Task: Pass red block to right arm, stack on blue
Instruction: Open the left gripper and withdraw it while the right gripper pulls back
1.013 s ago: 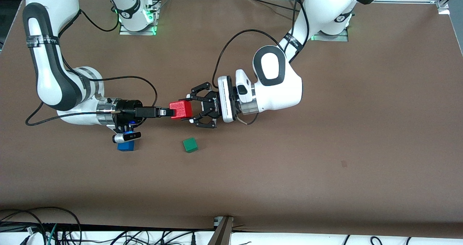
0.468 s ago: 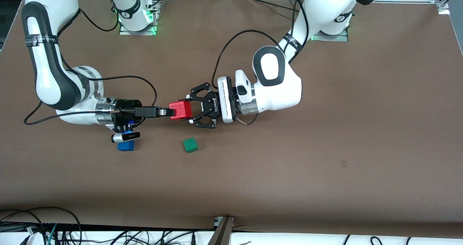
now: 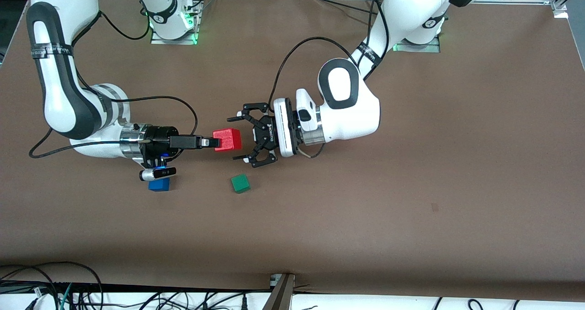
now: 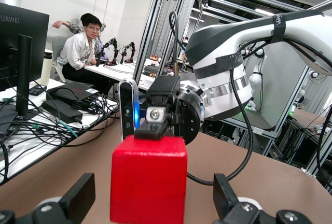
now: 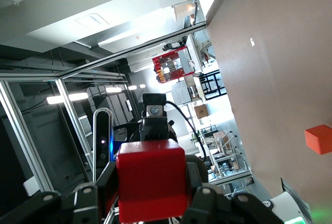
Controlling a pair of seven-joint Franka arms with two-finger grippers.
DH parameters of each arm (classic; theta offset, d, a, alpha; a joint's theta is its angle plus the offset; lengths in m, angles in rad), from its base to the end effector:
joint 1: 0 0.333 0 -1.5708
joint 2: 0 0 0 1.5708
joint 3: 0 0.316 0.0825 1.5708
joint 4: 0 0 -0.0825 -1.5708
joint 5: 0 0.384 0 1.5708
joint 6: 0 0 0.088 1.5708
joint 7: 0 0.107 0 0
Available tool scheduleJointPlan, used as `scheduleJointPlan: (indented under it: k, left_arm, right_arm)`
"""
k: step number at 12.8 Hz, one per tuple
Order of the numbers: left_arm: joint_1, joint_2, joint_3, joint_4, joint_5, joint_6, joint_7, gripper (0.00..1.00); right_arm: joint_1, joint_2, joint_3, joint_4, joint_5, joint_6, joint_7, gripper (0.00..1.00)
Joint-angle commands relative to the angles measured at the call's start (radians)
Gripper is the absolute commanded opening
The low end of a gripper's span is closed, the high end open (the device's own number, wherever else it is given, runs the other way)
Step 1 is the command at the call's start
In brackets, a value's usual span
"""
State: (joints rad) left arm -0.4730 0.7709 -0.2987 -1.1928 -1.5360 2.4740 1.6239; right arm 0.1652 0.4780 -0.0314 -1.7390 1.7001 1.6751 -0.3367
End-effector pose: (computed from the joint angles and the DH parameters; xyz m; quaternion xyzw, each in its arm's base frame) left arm 0.6210 -0.4925 0.3944 0.6484 -0.4063 0.4124 0.4944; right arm 0.6417 0.1864 0.3596 -0.6879 0.1183 0.1046 0.7084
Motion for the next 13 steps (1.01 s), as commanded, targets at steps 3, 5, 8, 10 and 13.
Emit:
scheduleJointPlan:
  k: [3, 5, 8, 10, 13]
  left_arm:
    - [-0.006, -0.047, 0.069, -0.059, 0.045, -0.009, -0.042, 1.0]
    - [0.023, -0.07, 0.069, -0.119, 0.161, -0.038, -0.128, 1.0]
    - [0.06, -0.082, 0.084, -0.122, 0.406, -0.167, -0.361, 1.0]
    - [0.102, -0.1, 0.108, -0.12, 0.547, -0.313, -0.505, 1.0]
    - [0.141, -0.139, 0.241, -0.12, 0.68, -0.635, -0.552, 1.0]
  right_arm:
    - [-0.016, -0.016, -0.027, 0.053, -0.116, 0.0, 0.014, 0.0]
    - [-0.016, -0.016, -0.059, 0.122, -0.274, 0.0, 0.051, 0.0]
    - [-0.016, -0.016, -0.085, 0.183, -0.466, -0.002, 0.068, 0.0]
    - [-0.013, -0.018, -0.103, 0.21, -0.603, 0.005, 0.068, 0.0]
    - [-0.01, -0.028, -0.143, 0.21, -0.823, 0.012, 0.054, 0.0]
